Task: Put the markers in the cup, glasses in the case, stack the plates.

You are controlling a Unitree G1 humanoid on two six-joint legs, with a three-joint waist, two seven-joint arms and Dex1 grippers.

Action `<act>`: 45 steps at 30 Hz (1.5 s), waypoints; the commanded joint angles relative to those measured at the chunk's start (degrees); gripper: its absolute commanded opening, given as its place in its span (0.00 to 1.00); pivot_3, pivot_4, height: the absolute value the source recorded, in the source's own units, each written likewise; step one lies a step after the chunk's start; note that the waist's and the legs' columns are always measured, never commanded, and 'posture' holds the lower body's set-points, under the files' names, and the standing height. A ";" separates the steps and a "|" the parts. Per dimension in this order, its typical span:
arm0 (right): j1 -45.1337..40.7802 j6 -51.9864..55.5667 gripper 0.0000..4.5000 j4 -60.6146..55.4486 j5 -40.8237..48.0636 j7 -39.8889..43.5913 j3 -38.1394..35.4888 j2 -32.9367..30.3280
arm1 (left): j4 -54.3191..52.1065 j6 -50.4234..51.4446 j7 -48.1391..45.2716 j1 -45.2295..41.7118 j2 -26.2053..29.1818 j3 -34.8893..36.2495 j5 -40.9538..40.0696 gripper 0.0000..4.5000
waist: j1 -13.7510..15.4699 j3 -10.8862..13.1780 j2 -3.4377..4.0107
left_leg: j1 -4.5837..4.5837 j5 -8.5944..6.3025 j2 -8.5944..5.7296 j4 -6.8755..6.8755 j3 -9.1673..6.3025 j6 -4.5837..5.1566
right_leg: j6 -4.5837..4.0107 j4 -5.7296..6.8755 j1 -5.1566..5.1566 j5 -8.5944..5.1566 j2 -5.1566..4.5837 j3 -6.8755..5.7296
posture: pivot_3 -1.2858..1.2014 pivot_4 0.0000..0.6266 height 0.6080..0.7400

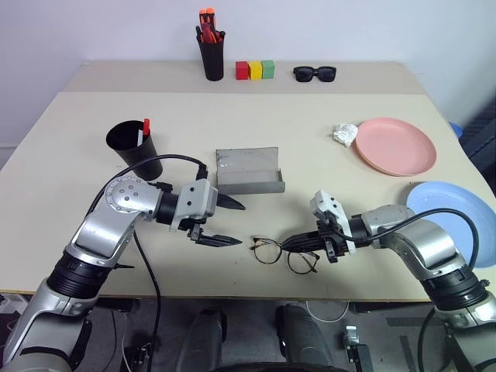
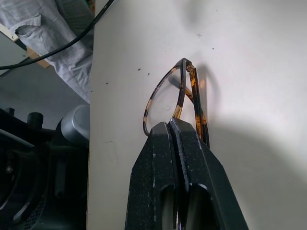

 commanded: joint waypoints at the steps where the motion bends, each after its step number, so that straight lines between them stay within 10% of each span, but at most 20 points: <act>1: 0.31 -0.52 0.01 -1.34 0.16 1.30 -0.79 -1.47 | -0.75 -1.07 0.07 -0.48 -0.20 0.03 0.07 0.78 | 0.01 0.00 0.00 | 0.00 0.00 0.00 0.00 0.00 0.00 | 0.00 0.00 0.00 0.00 0.00 0.00 | 0.52 0.24 1.00; 8: 0.62 -2.19 0.64 -0.79 -1.03 0.27 -1.23 -1.22 | -0.29 -1.34 -0.08 -0.79 -0.64 -0.09 0.48 0.78 | -0.02 0.00 0.00 | 0.00 0.00 0.00 0.00 0.00 0.00 | 0.00 -0.01 0.00 0.00 0.00 0.00 | 0.52 0.24 1.00; 36: 1.14 -1.44 0.64 1.07 -3.11 2.11 1.79 -0.50 | -1.23 -0.72 1.61 0.23 -0.46 0.41 0.63 0.78 | -0.01 0.00 0.00 | -0.01 0.00 0.00 -0.01 0.00 0.00 | 0.00 -0.04 0.00 0.00 0.00 0.00 | 0.52 0.24 1.00; 43: 1.24 -1.30 0.01 0.93 -3.19 2.06 1.98 -0.13 | -1.60 -0.59 1.77 0.75 -0.14 0.57 0.50 0.78 | -0.09 -0.01 -0.01 | 0.00 0.00 0.00 -0.02 0.00 0.00 | 0.00 -0.04 0.00 0.00 0.00 0.00 | 0.52 0.24 1.00; 45: 1.25 -1.26 0.01 0.83 -3.10 2.07 1.96 -0.15 | -1.72 -0.51 1.81 0.85 -0.10 0.60 0.47 0.78 | -0.12 -0.03 -0.05 | 0.03 0.00 0.02 -0.02 -0.01 0.00 | 0.00 -0.04 0.02 0.00 0.01 -0.01 | 0.52 0.24 1.00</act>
